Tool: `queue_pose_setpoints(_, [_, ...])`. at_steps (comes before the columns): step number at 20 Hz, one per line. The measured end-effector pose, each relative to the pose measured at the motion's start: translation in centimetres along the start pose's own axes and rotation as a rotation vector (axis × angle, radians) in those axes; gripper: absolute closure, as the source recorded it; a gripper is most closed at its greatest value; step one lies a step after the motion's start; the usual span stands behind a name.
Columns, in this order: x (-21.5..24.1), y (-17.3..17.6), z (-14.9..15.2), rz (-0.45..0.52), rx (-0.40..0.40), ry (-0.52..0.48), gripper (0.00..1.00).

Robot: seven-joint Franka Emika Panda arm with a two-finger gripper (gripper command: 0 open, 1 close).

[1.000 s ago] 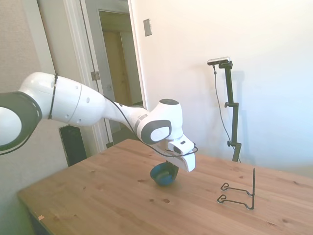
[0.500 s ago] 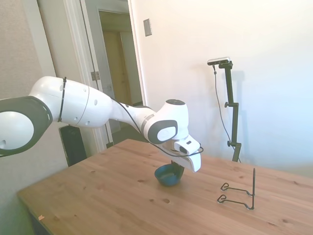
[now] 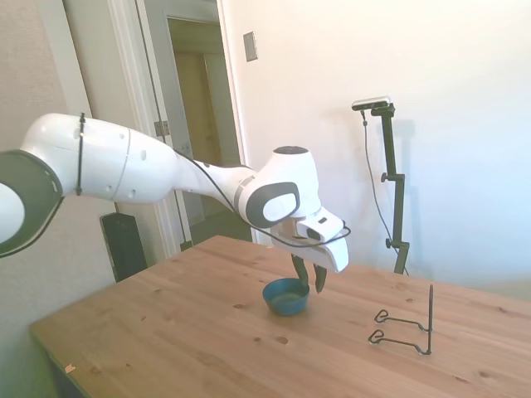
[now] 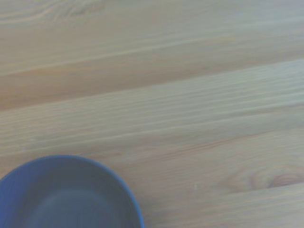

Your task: Unload the bowl

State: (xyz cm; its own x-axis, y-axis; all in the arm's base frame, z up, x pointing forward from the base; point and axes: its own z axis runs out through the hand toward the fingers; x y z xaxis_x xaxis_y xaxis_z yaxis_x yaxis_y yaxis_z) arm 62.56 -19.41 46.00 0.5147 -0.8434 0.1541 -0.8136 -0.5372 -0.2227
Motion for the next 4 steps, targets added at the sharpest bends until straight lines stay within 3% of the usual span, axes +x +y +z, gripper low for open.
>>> queue_pose_setpoints(4, [-1.5, 0.9, -3.1, 0.020, 0.028, 0.080, 0.00])
